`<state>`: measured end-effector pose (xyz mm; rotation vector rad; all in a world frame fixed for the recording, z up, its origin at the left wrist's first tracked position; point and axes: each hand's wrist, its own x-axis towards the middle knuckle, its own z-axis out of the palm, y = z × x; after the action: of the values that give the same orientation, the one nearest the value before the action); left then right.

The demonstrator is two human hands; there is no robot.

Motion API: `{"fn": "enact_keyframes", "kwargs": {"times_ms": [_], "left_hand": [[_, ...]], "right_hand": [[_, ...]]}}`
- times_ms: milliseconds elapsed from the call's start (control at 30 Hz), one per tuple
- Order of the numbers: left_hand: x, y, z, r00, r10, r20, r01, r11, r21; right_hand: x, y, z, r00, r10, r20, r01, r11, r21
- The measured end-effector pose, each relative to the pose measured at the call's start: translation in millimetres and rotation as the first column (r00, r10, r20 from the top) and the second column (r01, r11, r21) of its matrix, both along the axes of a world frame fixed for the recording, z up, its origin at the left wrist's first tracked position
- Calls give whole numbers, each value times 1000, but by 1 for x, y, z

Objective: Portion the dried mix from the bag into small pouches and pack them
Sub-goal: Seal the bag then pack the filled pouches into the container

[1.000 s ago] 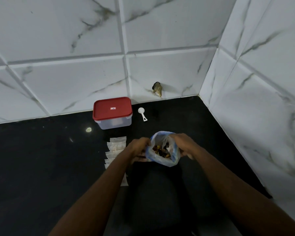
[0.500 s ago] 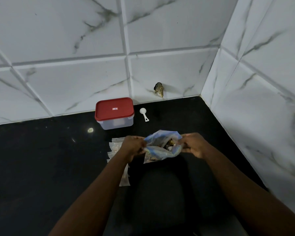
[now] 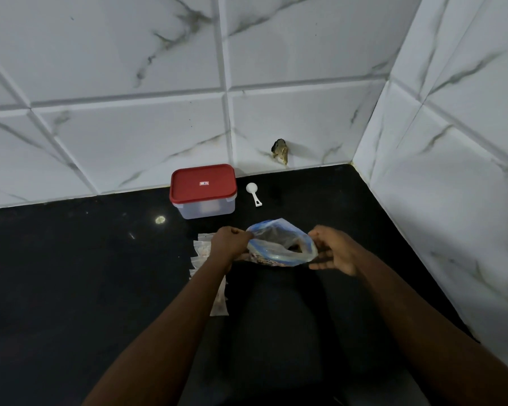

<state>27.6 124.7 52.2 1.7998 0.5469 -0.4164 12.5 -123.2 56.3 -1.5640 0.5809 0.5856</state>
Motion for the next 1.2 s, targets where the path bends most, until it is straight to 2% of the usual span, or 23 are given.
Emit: {"fn": "enact_keyframes", "kwargs": {"times_ms": [67, 167, 233, 300, 400, 467, 500, 533, 567, 600, 667, 800, 867, 900, 967, 1033, 1100, 1200], "left_hand": [[0, 0, 2, 999, 31, -17, -32, 996, -82], [2, -1, 8, 998, 58, -37, -64, 983, -169], [2, -2, 15, 994, 81, -75, -98, 963, -251], [0, -3, 21, 991, 86, -102, -114, 944, -310], [0, 1, 22, 997, 20, -81, -39, 968, -246], [0, 7, 20, 996, -75, 37, 77, 997, -31], [1, 10, 18, 984, -143, 108, 131, 985, 112], [1, 10, 17, 963, -206, 172, 162, 958, 238], [1, 8, 18, 942, -248, 225, 168, 931, 323], [2, 7, 18, 926, -269, 263, 159, 914, 374], [5, 6, 18, 929, -266, 255, 153, 908, 391], [9, 13, 16, 970, -222, 103, 183, 938, 295], [9, 12, 16, 984, -169, 63, 157, 974, 164], [7, 10, 17, 990, -137, 38, 134, 988, 70], [6, 6, 19, 998, -69, -2, 68, 993, -98], [6, 6, 20, 1000, 5, -19, -10, 971, -238], [6, 8, 21, 999, 49, -17, -52, 948, -313], [7, 9, 18, 998, 63, 7, -58, 948, -312]], "right_hand": [[2, -5, 1, 1000, 9, 0, -9, 995, 95], [5, -8, 4, 993, 117, 4, -116, 973, 200], [7, -7, 6, 990, 141, 7, -139, 961, 240], [8, -3, 10, 987, 154, 42, -159, 964, 212], [8, 1, 12, 972, 163, 169, -163, 986, -13], [8, 0, 9, 931, 180, 317, -76, 946, -314], [8, -1, 7, 879, 238, 412, 5, 861, -508], [8, -2, 4, 815, 335, 472, 93, 729, -678], [8, -2, 0, 762, 418, 494, 164, 614, -772], [6, 0, -2, 741, 440, 507, 207, 569, -796], [5, 5, -5, 782, 361, 508, 195, 633, -749], [6, 8, -2, 921, 200, 336, 40, 806, -590], [4, 10, 6, 973, 54, 226, 24, 945, -325], [3, 11, 10, 985, 2, 173, 32, 981, -191], [2, 9, 14, 991, -59, 121, 56, 998, 29], [3, 5, 18, 988, -119, 101, 95, 972, 214], [4, 1, 22, 987, -120, 105, 83, 950, 301], [7, -2, 23, 990, -89, 105, 49, 941, 334]]}}
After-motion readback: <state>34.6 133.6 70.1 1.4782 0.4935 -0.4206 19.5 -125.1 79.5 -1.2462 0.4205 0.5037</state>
